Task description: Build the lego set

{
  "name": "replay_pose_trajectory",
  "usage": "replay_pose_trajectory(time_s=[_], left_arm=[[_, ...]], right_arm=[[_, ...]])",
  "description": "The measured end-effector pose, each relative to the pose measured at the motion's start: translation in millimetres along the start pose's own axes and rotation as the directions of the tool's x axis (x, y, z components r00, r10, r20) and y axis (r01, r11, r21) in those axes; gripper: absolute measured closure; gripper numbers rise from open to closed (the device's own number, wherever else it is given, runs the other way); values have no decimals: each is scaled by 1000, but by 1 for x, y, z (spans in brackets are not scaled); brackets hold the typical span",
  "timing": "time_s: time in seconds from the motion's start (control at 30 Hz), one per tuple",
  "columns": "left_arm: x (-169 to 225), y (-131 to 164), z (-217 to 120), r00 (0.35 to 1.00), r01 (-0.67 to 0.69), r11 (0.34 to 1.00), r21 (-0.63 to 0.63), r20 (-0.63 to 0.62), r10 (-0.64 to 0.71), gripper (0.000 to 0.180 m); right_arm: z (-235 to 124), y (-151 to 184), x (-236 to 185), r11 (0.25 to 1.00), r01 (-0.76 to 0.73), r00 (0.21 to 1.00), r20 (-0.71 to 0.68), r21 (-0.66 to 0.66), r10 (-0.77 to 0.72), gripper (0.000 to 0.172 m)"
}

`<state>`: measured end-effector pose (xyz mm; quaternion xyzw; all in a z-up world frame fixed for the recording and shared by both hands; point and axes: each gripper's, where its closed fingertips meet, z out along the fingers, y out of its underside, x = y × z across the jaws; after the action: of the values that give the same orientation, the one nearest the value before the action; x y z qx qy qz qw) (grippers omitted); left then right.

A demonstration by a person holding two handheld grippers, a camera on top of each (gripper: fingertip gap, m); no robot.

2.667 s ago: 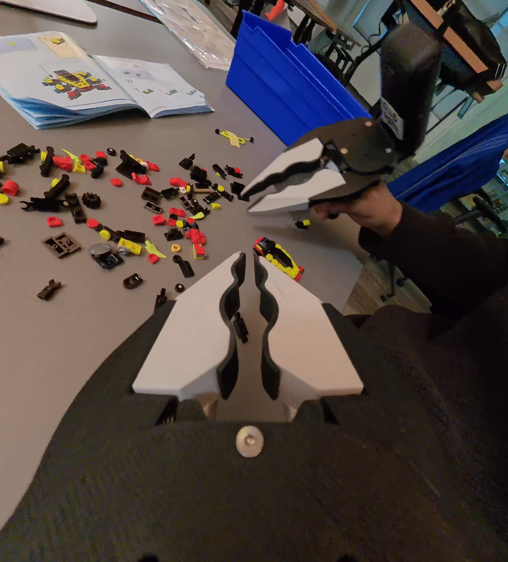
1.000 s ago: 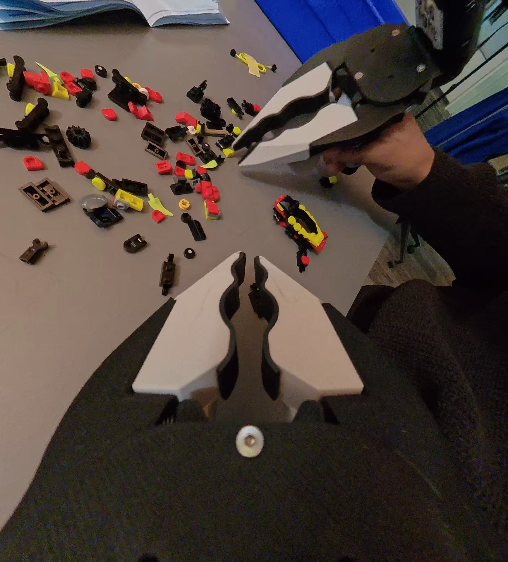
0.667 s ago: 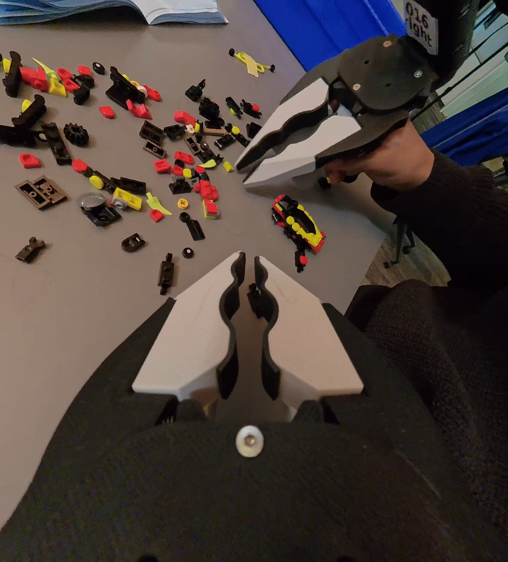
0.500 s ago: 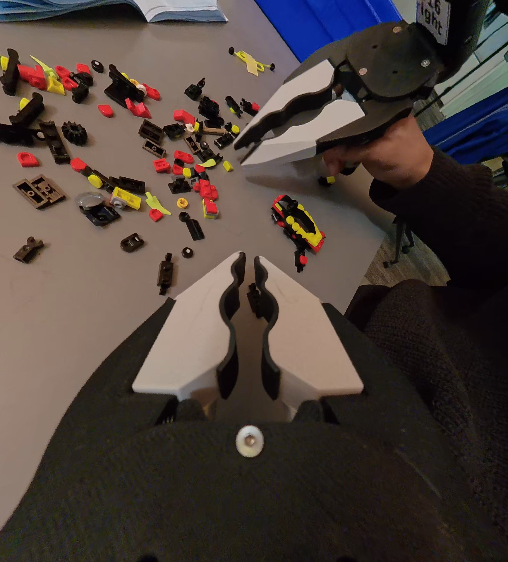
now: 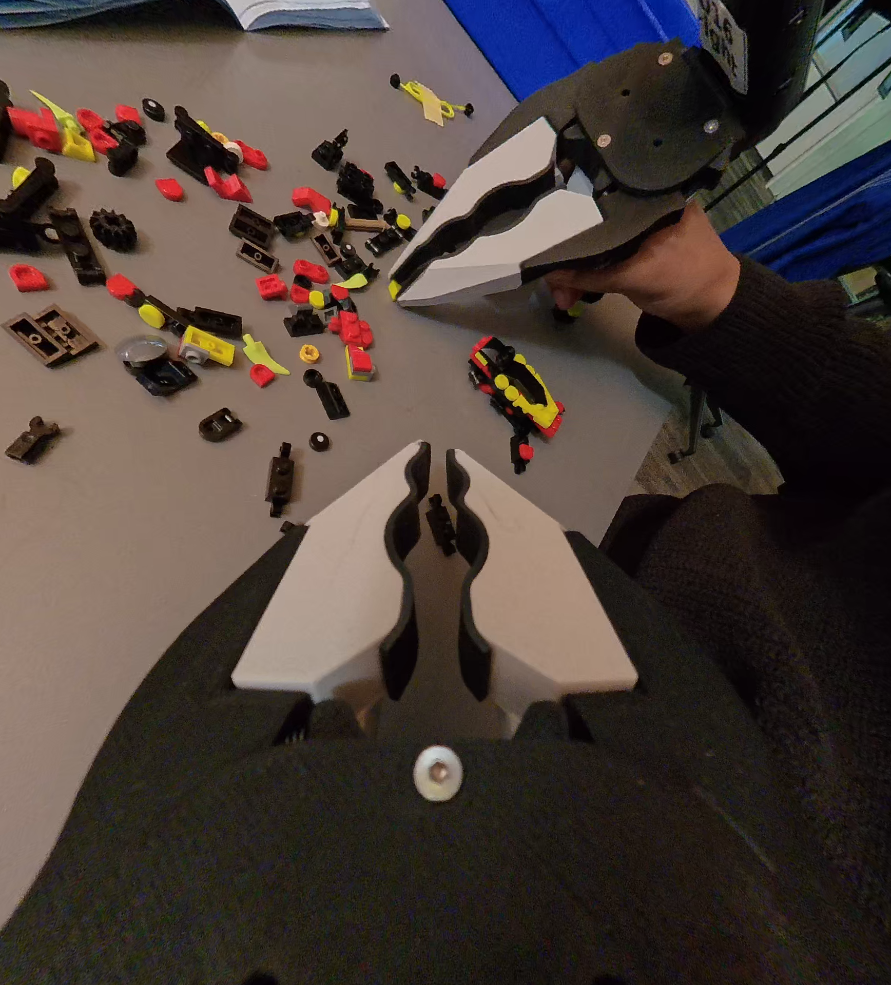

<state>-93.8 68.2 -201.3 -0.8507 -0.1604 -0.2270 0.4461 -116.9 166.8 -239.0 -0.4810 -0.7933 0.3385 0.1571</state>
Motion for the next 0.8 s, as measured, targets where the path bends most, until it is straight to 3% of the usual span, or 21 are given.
replay_pose_trajectory(time_s=[0.8], left_arm=[[-1, 2, 2, 1000, 12, 1000, -10, -4, -12, 176]], right_arm=[[-23, -20, -9, 984, -37, 998, 53, 175, 28, 166]])
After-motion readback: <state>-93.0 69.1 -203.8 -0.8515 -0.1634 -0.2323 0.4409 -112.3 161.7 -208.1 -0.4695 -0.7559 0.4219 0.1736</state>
